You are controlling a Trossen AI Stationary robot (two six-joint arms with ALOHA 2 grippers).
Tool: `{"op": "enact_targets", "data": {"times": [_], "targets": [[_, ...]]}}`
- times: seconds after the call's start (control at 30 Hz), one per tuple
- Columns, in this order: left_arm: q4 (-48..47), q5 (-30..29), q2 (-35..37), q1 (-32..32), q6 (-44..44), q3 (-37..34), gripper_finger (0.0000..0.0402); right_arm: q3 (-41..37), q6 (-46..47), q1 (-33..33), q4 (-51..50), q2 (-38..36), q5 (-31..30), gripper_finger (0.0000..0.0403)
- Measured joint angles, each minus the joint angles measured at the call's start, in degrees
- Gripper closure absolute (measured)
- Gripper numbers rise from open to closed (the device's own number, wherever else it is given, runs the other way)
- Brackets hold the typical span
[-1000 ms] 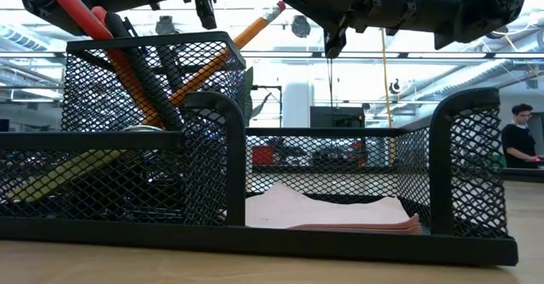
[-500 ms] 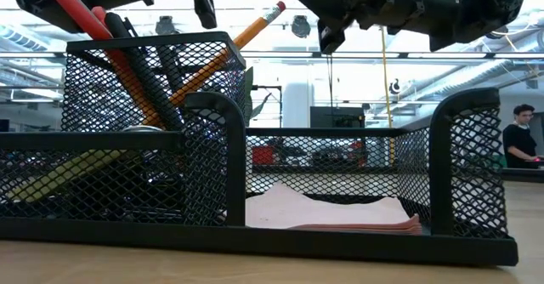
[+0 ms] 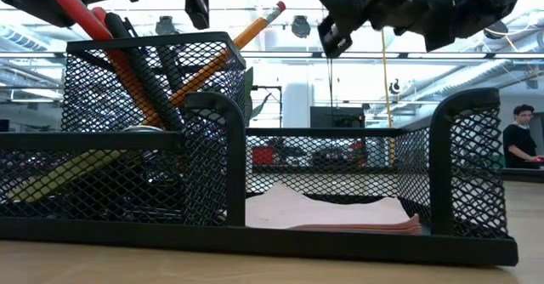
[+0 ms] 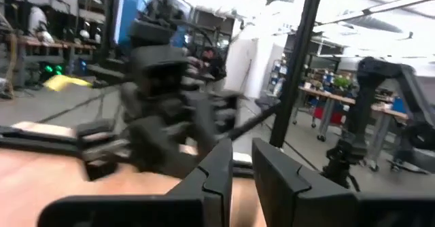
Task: Pick and place office supplies into organizer
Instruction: Put the black pen into the black desk organizer
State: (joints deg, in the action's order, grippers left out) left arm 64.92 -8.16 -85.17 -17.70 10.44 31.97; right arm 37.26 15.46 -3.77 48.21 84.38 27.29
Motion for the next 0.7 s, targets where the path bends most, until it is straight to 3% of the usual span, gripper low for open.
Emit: {"op": "enact_targets", "data": {"times": [0.17, 0.3, 0.4, 0.57, 0.7], "targets": [[-1.13, -0.88, 0.02, -1.76, 0.24, 0.01, 0.0369, -0.12, -1.09, 1.89, -11.34, -4.38, -0.17, 0.0280], [-2.25, -1.53, 0.00, -3.70, 1.47, 0.00, 0.0396, -1.26, -1.77, 1.92, -12.24, -5.50, -0.23, 0.0280], [-2.51, -1.93, 0.00, -4.60, 1.33, 0.00, 0.0388, -2.42, -4.72, 2.03, -12.78, -6.00, -3.01, 0.0280], [-2.25, -2.19, 0.55, -5.81, 1.24, 0.07, 0.0365, -4.77, -7.61, 2.11, -12.83, -5.88, -14.74, 0.0280], [-2.78, -2.57, 0.50, -6.13, 0.57, 0.02, 0.0363, -5.84, -11.71, 2.56, -13.21, -5.96, -14.97, 0.0280]]}}
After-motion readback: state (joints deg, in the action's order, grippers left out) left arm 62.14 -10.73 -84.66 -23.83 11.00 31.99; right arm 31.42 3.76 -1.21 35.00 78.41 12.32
